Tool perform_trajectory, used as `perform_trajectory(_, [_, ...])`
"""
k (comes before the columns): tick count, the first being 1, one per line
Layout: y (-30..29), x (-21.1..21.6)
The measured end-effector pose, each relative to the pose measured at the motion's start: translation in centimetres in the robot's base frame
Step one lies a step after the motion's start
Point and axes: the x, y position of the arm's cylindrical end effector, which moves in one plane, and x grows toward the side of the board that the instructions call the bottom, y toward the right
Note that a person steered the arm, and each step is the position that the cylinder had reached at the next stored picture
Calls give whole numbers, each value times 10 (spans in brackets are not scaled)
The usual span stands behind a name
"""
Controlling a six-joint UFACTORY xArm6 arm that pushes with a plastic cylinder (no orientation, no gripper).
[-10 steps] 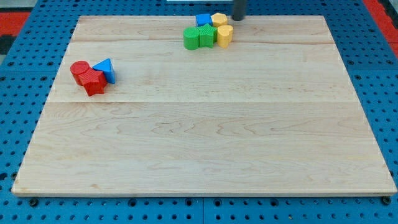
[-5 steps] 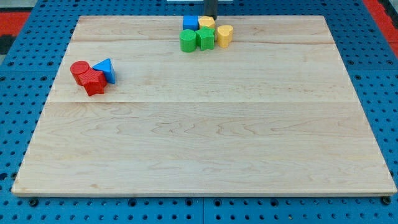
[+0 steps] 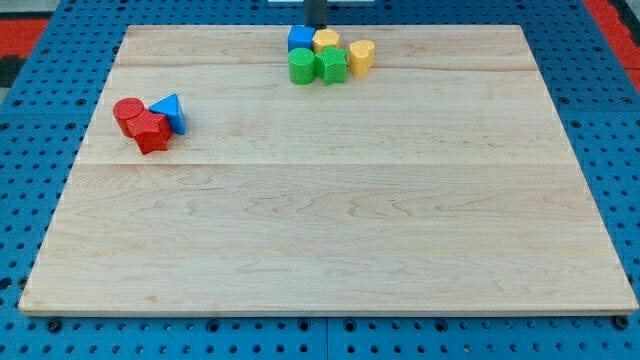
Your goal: Separate the yellow hexagon from blue cube
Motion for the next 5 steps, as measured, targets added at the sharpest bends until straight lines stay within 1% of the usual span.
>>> perform_trajectory(1, [-15,0])
perform_trajectory(3, [31,10])
perform_trajectory(4, [-9,15])
perform_trajectory(5, [-33,14])
